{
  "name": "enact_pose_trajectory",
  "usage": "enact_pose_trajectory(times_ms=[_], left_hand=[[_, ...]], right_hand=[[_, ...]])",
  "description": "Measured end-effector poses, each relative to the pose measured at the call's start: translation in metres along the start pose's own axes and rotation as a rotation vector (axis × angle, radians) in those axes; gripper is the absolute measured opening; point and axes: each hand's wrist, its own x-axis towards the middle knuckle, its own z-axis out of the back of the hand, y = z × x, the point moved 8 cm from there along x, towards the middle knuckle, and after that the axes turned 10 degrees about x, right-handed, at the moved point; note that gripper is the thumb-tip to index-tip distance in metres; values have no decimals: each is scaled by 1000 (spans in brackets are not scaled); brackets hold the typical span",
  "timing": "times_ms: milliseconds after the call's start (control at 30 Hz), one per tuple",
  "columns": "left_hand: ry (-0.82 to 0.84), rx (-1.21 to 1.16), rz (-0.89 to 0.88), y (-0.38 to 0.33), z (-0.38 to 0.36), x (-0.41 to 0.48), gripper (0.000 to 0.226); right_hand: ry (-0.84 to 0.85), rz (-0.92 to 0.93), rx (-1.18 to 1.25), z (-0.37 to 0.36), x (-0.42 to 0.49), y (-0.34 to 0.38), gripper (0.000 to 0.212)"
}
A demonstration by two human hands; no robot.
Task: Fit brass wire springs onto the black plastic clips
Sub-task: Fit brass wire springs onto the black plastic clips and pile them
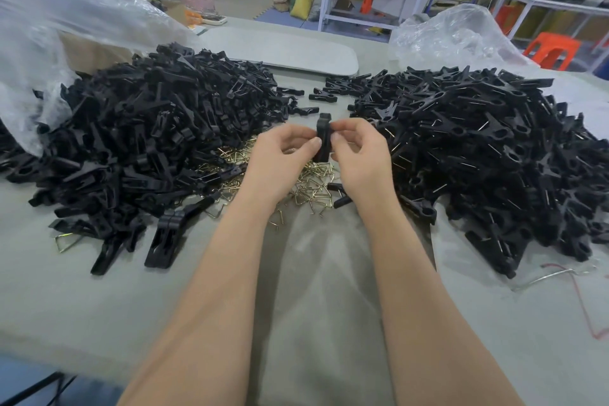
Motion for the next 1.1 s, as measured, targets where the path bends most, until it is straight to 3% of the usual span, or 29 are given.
enact_pose_trajectory(times_ms=[67,233,433,500,633,800,900,1100], left_hand=[[-15,35,-30,-2,1,-1,11],[-61,131,-62,-1,5,0,14],[-32,130,-49,2,2,2,10],[-54,76,-29,5,5,3,17],[-38,-38,28,10,3,3,25],[20,-64,9,7,-3,1,23],[23,-29,-1,6,-4,0,20],[17,-38,-6,5,-1,0,23]], right_hand=[[-15,20,-15,-2,-1,-1,20],[131,25,-39,-16,-2,-3,28],[83,75,-93,-16,-5,-2,25],[51,49,-44,-12,-5,-4,26],[29,-94,288,-5,-1,-10,17],[57,-127,326,-9,-1,-14,31],[15,-100,192,-7,1,-14,23],[133,63,-125,-16,-3,0,30]])
